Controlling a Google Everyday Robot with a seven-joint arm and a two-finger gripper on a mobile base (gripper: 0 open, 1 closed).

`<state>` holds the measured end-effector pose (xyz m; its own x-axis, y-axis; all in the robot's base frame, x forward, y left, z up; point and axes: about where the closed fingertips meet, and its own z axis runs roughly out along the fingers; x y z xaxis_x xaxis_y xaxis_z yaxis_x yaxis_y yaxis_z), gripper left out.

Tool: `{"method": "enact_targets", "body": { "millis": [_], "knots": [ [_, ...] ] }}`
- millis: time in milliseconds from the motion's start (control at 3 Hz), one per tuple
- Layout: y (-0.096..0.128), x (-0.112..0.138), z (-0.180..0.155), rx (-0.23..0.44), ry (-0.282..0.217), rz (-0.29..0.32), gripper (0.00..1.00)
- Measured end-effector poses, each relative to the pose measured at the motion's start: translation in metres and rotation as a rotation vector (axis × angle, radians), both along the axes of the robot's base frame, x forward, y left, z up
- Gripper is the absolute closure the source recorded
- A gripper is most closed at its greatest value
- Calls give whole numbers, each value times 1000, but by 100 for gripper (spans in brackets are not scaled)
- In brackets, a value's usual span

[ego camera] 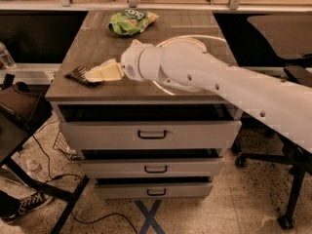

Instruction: Pick rxbar chocolate

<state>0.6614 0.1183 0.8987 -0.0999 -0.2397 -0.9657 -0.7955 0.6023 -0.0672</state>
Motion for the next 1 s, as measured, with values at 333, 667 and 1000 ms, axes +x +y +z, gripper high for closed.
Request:
{"method": "enact_targets", "body": {
  "millis": [333, 667, 1000],
  "knots": [
    [24, 5, -10, -38, -5, 41, 0],
    [56, 15, -24, -62, -21, 89, 0],
    [77, 18, -40, -72, -9, 115, 0]
  ]
}}
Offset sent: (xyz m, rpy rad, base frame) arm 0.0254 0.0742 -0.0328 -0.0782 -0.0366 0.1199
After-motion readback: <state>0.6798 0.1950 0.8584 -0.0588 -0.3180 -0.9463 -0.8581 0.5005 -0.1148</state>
